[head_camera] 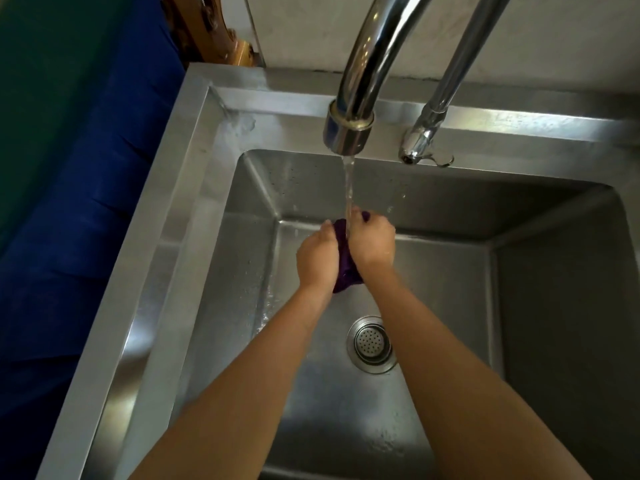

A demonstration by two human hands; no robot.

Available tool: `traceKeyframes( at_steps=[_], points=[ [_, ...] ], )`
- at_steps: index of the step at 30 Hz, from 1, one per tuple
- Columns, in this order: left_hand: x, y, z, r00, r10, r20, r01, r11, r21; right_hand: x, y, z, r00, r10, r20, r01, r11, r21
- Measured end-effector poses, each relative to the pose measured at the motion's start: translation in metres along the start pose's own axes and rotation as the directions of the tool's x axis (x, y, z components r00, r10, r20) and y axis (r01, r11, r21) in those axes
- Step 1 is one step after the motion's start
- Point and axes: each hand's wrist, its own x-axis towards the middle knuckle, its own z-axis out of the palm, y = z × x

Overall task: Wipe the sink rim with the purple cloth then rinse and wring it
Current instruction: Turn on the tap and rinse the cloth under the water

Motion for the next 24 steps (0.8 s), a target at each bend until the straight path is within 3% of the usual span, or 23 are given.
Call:
traceKeyframes(
  at_steps=[4,10,13,15,17,19,21,24],
  points=[
    [-0.011,0.003,-0.006,0.976,0.217,-0.007,-0.215,0.971,0.100,0.009,0.018,-0.003,0.996,0.075,0.052,-0.083,0.982,0.171],
    [0.015,-0.003,-0.005,0.990,0.138,-0.025,-0.135,0.987,0.090,-0.013,0.032,-0.018,0.967,-0.009,0.253,-0.085,0.929,0.359],
    [0.024,-0.005,0.000,0.994,0.104,-0.036,-0.101,0.991,0.091,-0.027,0.027,-0.015,0.969,0.002,0.247,-0.112,0.894,0.433],
    [0.029,-0.008,0.002,1.000,0.006,0.027,-0.006,1.000,0.002,-0.035,0.021,-0.004,0.984,-0.059,0.168,-0.010,0.924,0.383],
    [0.029,-0.013,0.006,0.978,-0.139,0.155,0.163,0.975,-0.152,-0.039,0.014,0.008,0.991,-0.120,0.052,0.114,0.987,0.114],
    [0.027,-0.022,0.009,0.959,-0.198,0.202,0.234,0.957,-0.173,-0.031,0.009,0.011,0.989,-0.118,-0.086,0.104,0.984,-0.147],
    [0.020,-0.023,0.010,0.959,-0.194,0.205,0.200,0.980,-0.010,-0.015,0.015,0.013,0.993,-0.058,-0.103,0.040,0.984,-0.171],
    [0.007,-0.028,0.011,0.997,-0.030,0.073,0.007,0.956,0.293,0.007,0.037,0.020,0.995,0.085,-0.049,-0.088,0.995,-0.056]
  ],
)
